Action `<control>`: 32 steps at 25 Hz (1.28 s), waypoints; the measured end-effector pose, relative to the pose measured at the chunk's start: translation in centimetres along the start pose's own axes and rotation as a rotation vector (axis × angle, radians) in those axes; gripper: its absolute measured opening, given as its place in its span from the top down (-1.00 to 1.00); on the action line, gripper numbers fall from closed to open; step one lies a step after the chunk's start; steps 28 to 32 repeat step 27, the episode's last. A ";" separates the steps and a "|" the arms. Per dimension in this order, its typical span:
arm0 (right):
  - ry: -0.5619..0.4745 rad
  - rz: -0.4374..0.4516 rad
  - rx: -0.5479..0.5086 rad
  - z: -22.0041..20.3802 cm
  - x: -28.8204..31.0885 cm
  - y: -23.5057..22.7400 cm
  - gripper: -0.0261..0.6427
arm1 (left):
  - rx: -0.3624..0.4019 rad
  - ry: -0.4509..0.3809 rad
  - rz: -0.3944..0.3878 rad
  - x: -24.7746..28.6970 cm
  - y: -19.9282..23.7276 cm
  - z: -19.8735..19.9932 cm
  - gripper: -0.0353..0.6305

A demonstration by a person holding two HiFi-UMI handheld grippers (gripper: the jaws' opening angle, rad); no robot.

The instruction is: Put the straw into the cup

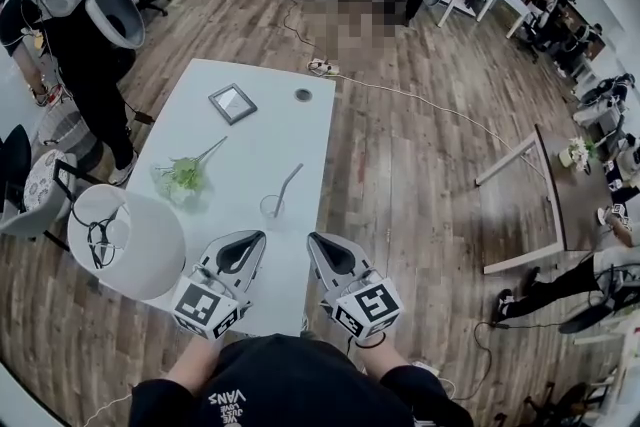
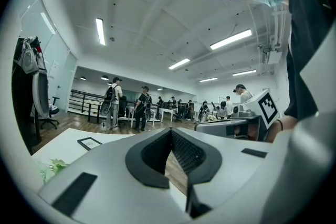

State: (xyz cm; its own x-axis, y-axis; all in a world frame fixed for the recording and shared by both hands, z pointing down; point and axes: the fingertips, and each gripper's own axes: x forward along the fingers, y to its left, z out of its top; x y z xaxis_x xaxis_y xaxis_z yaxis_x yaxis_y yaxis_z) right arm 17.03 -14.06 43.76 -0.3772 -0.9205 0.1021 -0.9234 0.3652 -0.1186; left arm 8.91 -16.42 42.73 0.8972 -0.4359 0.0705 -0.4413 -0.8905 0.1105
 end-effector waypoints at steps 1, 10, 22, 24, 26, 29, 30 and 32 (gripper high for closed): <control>0.001 0.000 -0.001 0.0 0.0 0.0 0.87 | 0.003 -0.001 0.001 0.0 0.0 0.0 0.86; 0.008 0.001 -0.007 0.0 0.2 -0.3 0.87 | 0.000 -0.001 0.016 -0.1 0.2 0.2 0.86; 0.015 -0.002 -0.006 -0.2 0.4 -0.5 0.87 | -0.007 -0.001 0.035 -0.3 0.4 0.2 0.86; 0.018 0.000 -0.007 -0.4 0.4 -0.5 0.87 | -0.005 -0.002 0.036 -0.3 0.3 0.1 0.86; 0.020 -0.001 -0.006 -0.5 0.3 -0.6 0.87 | -0.006 -0.003 0.037 -0.3 0.2 0.0 0.86; 0.021 -0.002 -0.006 -0.6 0.3 -0.6 0.87 | -0.006 -0.003 0.037 -0.4 0.2 0.0 0.86; 0.021 -0.002 -0.006 -0.6 0.3 -0.6 0.87 | -0.006 -0.003 0.037 -0.4 0.2 0.0 0.86; 0.021 -0.002 -0.006 -0.6 0.3 -0.6 0.87 | -0.006 -0.003 0.037 -0.4 0.2 0.0 0.86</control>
